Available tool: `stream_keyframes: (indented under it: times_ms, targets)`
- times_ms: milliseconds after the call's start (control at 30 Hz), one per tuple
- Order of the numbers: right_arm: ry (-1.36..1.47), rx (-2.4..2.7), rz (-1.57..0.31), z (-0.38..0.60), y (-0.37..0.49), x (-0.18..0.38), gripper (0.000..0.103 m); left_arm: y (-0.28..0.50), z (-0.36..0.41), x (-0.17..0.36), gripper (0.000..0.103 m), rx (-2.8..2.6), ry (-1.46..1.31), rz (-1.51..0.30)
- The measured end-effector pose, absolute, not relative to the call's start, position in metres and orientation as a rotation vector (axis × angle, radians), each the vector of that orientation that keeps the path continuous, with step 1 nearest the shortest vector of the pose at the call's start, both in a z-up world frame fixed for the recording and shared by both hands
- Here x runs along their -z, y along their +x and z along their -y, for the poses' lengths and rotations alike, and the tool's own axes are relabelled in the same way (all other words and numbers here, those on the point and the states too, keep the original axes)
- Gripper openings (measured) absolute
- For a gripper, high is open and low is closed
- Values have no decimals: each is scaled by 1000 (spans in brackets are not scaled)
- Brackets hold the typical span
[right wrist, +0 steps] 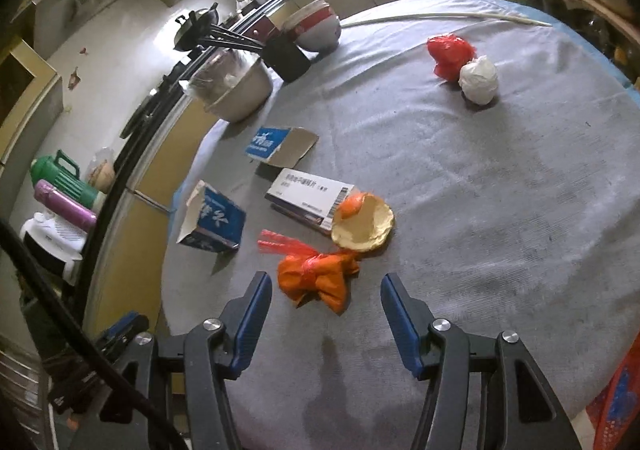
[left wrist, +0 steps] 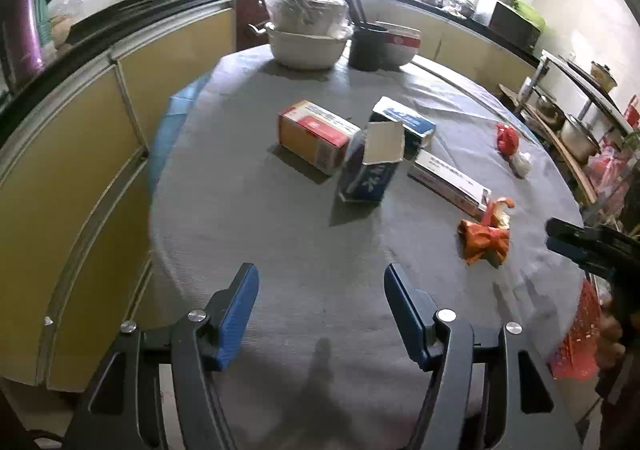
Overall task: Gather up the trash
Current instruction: 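Return both tools to the table and approach the orange peel with the right tool, then grasp the orange peel with the right tool while the left tool grasps the orange bag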
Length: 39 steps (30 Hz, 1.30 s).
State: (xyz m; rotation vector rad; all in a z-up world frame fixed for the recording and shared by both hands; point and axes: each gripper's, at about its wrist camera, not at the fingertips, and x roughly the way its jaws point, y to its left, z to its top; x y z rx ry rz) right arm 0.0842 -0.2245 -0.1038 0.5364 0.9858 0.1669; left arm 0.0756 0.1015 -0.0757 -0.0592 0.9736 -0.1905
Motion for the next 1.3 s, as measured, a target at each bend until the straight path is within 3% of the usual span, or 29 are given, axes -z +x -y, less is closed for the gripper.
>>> stream_keyframes:
  times_ms: [200,600,633,667,767,1300]
  targets:
    - [503,-122,-980,236,113,114,48,73,-89,79,66,250,-79,-1003]
    - [504,-93,-1077,218,165,146,48,63,-66,81,66,293,-71,-1034]
    - [487,-86,-1059,217,163,146,45,63,-63,81,66,296,-66,-1037]
    - [481,-92,-1057,216,162,146,33,62,-61,82,66,298,-61,-1041]
    - [477,-110,-1061,216,154,147,23,61,-54,82,66,306,-55,-1049]
    - [523,-72,-996,266,74,130,24,119,27,96,68,464,-118,-1111]
